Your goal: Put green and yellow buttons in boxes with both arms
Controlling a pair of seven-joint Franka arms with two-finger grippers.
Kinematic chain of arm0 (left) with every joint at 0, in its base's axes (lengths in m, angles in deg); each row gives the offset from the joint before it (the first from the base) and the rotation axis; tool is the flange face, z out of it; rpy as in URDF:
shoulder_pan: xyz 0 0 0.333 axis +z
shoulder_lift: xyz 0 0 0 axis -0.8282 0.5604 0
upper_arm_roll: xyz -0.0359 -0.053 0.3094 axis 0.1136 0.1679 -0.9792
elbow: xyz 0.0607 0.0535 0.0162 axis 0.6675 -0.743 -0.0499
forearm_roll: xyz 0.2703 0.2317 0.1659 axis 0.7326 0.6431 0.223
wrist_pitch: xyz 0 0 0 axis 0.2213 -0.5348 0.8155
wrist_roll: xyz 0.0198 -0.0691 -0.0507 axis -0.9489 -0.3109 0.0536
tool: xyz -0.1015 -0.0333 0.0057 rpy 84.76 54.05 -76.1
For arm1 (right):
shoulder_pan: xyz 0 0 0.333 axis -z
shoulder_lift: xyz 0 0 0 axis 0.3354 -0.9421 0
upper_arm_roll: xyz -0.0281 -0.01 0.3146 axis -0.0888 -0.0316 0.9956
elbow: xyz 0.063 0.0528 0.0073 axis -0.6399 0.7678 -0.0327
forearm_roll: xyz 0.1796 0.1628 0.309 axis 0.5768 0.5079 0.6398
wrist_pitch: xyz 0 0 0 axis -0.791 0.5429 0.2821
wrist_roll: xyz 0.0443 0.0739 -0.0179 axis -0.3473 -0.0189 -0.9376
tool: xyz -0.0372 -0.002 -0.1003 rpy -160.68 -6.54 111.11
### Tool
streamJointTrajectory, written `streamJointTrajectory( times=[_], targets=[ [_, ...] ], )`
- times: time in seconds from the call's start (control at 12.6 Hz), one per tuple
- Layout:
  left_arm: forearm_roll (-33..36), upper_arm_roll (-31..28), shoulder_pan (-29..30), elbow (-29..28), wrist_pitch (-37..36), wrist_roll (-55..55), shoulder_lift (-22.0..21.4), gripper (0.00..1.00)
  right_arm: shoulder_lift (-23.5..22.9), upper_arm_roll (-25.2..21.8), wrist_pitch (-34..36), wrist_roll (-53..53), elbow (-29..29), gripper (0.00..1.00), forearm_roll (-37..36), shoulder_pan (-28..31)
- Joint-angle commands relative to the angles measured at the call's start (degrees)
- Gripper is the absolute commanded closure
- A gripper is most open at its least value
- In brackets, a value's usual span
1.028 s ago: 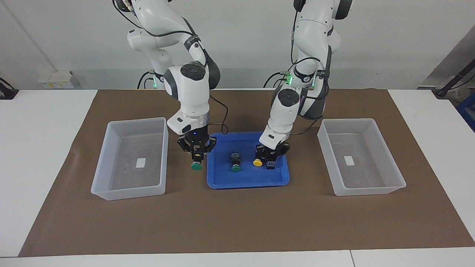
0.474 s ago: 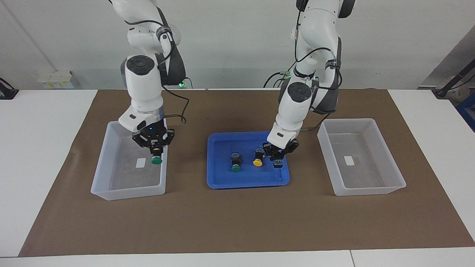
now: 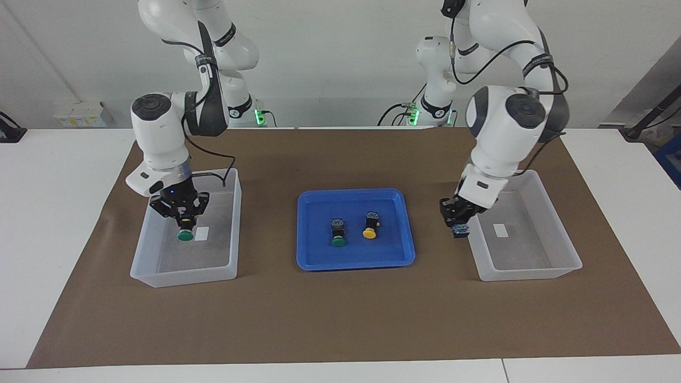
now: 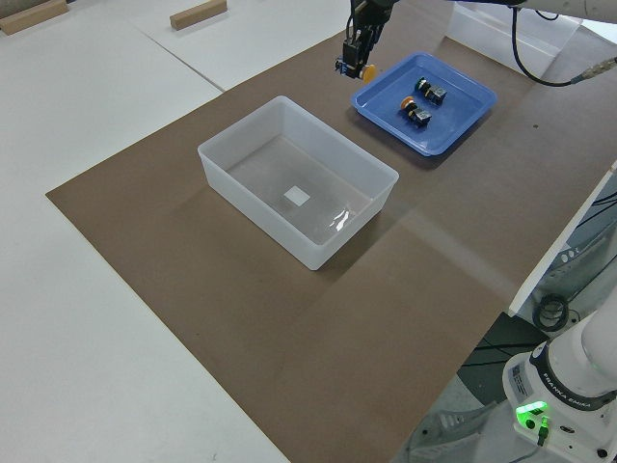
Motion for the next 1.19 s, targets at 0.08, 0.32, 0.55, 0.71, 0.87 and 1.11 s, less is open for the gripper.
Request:
streamJointTrajectory(
  times=[0.08,0.32,0.55,0.71,0.87,1.11],
  targets=[
    [-2.0,0.0,7.6,1.5,-2.2,13.0,0.4,1.0,-3.9,0.7,-7.8,-1.0,1.4,1.0,1.0,2.0],
    [-2.0,-0.1,10.0,0.6,-1.2,16.5,0.3,1.0,-7.6,0.7,-12.1,-0.5,1.2,1.0,1.0,2.9],
    [-1.9,-0.1,9.9,-4.7,3.0,16.7,-1.0,1.0,-10.2,0.6,-15.9,-0.6,1.0,1.0,0.9,4.0],
    [-2.0,-0.1,9.7,-10.5,9.9,17.2,-1.0,1.0,-10.4,0.6,-16.2,-0.4,0.8,1.0,0.9,4.0],
    [-2.0,-0.1,9.4,-13.5,14.3,17.5,-0.4,1.0,-11.1,0.5,-16.2,-0.4,0.8,1.0,0.9,4.6],
    [-2.0,-0.1,9.4,-13.5,17.2,18.5,2.1,1.0,-10.6,0.6,-15.7,0.9,-0.8,0.0,0.9,4.5]
  ],
)
